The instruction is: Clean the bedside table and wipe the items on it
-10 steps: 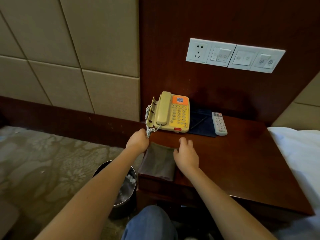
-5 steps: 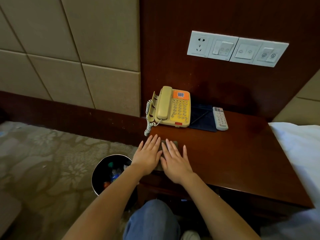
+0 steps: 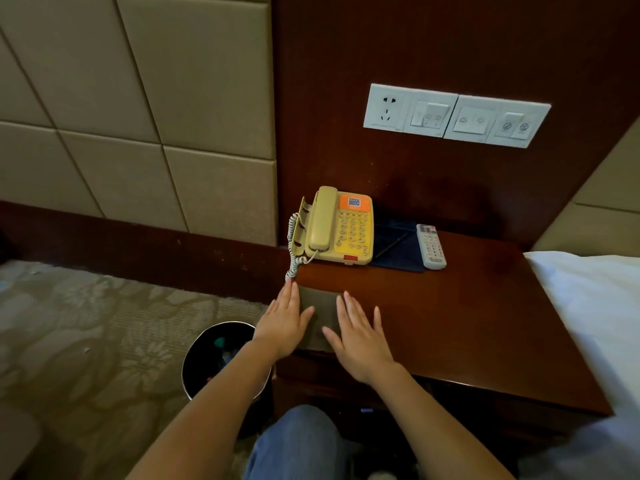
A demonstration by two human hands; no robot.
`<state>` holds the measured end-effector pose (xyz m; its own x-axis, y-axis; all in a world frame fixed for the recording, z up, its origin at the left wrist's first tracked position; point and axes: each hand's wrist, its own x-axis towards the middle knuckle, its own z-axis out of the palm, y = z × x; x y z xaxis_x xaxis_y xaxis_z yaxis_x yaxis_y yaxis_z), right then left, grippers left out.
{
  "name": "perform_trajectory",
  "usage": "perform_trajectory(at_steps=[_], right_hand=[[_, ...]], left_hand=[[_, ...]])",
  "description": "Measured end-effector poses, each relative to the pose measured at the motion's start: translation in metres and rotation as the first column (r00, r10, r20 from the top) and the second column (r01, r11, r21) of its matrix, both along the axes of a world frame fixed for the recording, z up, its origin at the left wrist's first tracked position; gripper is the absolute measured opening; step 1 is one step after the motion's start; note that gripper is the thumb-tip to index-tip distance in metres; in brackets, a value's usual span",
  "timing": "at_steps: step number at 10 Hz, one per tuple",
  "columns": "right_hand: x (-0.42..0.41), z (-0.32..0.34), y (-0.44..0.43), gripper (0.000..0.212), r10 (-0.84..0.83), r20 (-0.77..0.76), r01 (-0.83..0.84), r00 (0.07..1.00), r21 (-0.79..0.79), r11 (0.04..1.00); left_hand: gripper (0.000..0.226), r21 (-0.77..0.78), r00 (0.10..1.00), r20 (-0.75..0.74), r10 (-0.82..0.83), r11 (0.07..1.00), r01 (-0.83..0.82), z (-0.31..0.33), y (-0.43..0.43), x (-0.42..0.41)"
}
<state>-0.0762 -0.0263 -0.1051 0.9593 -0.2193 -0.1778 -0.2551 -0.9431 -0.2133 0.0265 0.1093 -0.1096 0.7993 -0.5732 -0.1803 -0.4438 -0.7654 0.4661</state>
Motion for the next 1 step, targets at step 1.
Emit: perform_trajectory(at_steps=[1], right_hand=[[-0.0076,0.0249,-0.0015,0.066,0.003,0.029,-0.004,1.000,0.011,1.000]], left_hand=[[0.066,-0.100,0.997,0.009,0.081,0.992,-0.080,0.0263,0.0002,-0.0007]])
